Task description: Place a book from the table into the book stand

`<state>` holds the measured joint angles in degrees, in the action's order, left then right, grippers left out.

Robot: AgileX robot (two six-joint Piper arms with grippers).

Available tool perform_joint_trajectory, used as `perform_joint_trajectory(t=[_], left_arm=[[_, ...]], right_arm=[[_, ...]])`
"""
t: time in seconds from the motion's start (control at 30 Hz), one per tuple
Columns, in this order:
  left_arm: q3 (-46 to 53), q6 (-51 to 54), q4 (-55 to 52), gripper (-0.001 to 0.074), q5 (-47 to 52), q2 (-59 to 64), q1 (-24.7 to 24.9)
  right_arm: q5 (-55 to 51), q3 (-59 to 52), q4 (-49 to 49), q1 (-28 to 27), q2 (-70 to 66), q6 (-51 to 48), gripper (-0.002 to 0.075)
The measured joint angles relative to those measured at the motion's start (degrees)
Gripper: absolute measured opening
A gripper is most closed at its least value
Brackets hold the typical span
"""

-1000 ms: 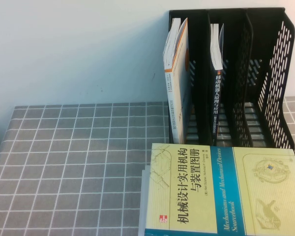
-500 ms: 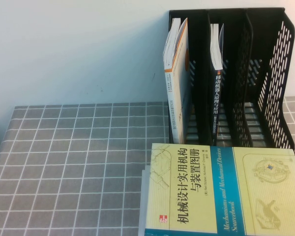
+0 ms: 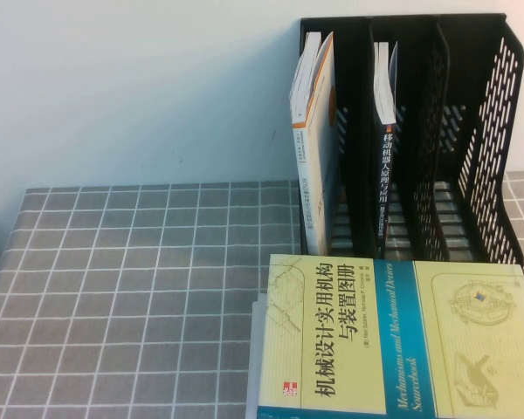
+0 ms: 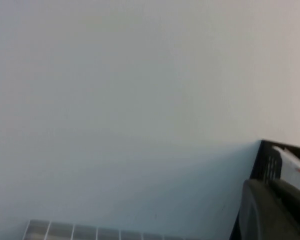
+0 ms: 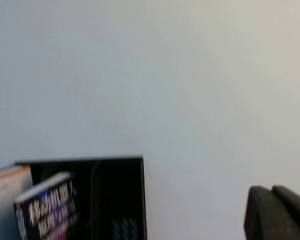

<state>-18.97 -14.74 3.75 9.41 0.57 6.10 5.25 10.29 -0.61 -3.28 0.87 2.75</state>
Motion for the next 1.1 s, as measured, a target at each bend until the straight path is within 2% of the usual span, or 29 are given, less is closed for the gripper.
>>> perform_joint_trajectory(t=[0.1, 0.2, 0.3, 0.4, 0.6, 0.77, 0.87, 1.1], left_arm=[[-6.20, 2.35, -0.08, -0.0001, 9.37, 4.64, 0.00], [-11.65, 4.36, 0.30, -0.0001, 17.44, 11.05, 0.00], [-16.60, 6.69, 3.09, -0.0001, 23.52, 17.72, 0.00], [-19.70, 11.45, 11.48, -0.0001, 27.05, 24.09, 0.00], [-20.51, 26.60, 36.95, -0.0001, 32.30, 35.63, 0.00], [-20.51, 42.24, 55.03, -0.0001, 36.36, 44.73, 0.00], [-20.51, 47.04, 59.73, -0.0001, 36.87, 48.45, 0.00], [-20.51, 48.76, 61.36, -0.0001, 36.93, 54.41, 0.00]], right_arm=[[-17.94, 6.68, -0.11, 0.00, -1.50, 0.00, -0.0005], [-29.86, 12.00, -0.22, 0.00, -5.33, 0.00, -0.0005], [-38.62, 16.69, 0.04, 0.00, -11.01, 0.80, -0.0005], [-44.38, 21.12, 0.61, 0.00, -17.13, 1.76, -0.0005], [-50.69, 25.89, 7.49, 0.00, -32.66, -8.01, -0.0005], [-50.68, 26.12, 15.38, 0.00, -47.21, -17.89, -0.0005], [-47.37, 26.12, 18.60, 0.00, -55.07, -22.10, -0.0005], [-42.87, 26.12, 22.94, 0.00, -68.62, -28.19, -0.0005]])
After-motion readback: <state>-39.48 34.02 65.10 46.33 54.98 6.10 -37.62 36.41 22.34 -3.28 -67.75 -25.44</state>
